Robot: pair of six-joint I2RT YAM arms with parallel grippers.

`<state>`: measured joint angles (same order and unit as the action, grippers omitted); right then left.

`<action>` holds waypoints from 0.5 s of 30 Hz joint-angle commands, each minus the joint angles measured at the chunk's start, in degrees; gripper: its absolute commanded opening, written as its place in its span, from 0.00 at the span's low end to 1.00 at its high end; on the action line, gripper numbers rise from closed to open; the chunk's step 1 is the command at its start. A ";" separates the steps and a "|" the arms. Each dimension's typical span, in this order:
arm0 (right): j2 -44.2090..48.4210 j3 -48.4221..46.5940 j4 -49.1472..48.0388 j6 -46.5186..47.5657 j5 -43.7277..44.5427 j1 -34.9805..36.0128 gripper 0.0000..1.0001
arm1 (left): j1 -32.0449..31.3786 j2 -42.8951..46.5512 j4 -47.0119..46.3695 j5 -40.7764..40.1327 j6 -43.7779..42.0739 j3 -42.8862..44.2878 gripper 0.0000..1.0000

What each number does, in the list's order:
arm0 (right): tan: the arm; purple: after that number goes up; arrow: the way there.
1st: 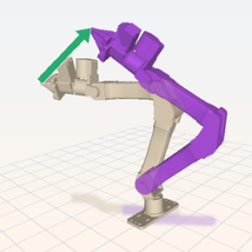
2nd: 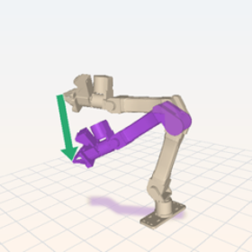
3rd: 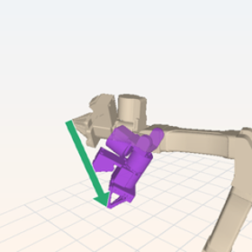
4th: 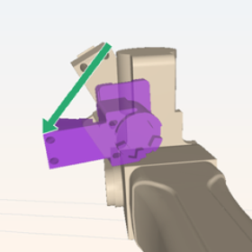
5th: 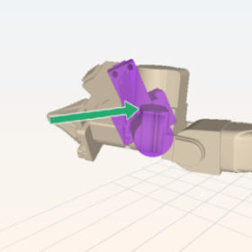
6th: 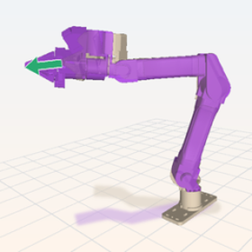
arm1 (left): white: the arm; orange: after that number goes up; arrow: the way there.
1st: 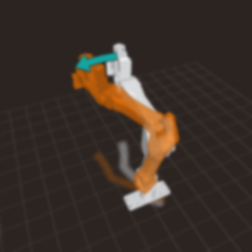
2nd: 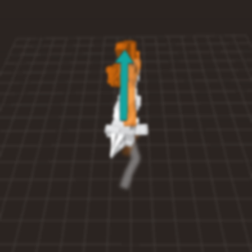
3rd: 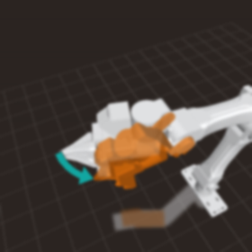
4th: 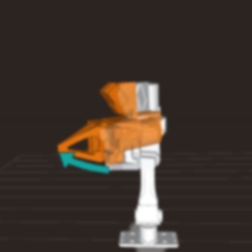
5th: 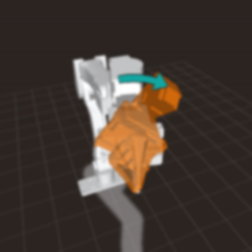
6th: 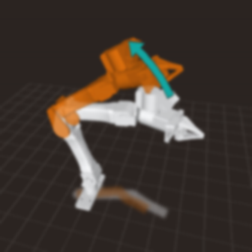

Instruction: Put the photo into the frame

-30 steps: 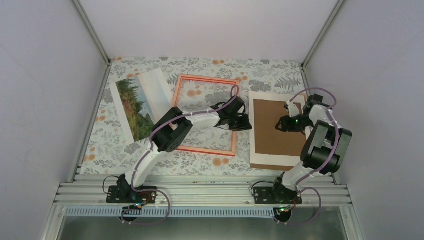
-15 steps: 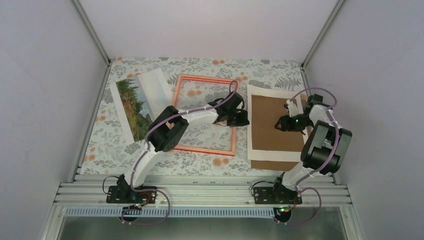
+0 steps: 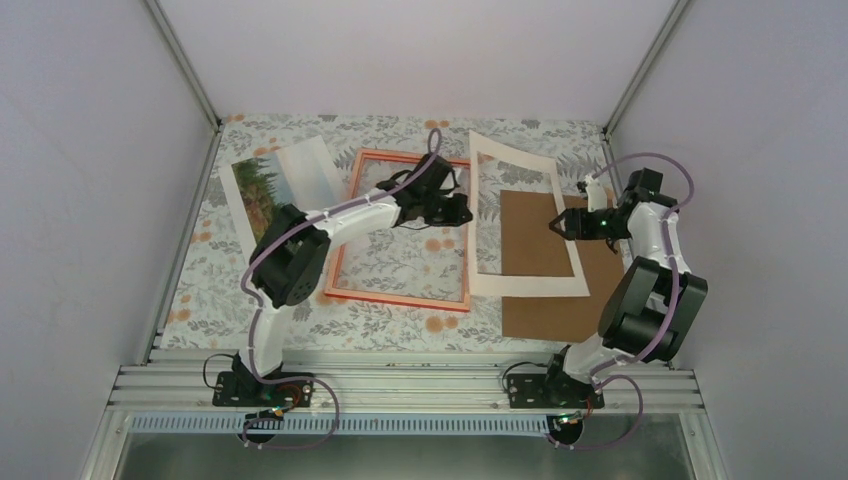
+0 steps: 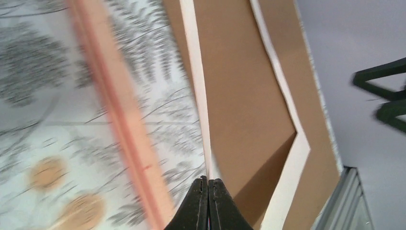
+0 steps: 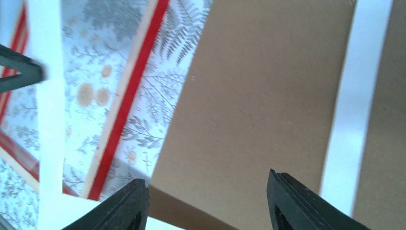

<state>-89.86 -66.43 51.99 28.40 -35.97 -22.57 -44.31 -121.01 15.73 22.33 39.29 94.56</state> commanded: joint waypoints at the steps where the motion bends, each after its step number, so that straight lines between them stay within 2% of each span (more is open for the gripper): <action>1: 3.18 -1.18 1.61 -0.44 -7.44 -0.11 0.64 | 3.55 4.89 4.95 2.84 -9.04 -5.18 0.02; 8: 4.36 1.74 0.09 -1.66 -8.50 -0.11 0.66 | 10.34 12.01 10.13 6.85 -22.18 -12.23 0.02; 11: 4.68 2.72 -0.98 -2.50 -8.63 -0.11 0.66 | 14.16 15.43 10.97 8.90 -25.76 -15.41 0.02; 15: 4.75 3.06 -2.04 -4.03 -9.10 -0.02 0.65 | 19.91 15.81 14.72 10.75 -29.73 -16.06 0.02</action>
<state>-86.61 -64.16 51.86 26.39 -42.48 -22.57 -29.15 -106.74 26.81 29.61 16.82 79.18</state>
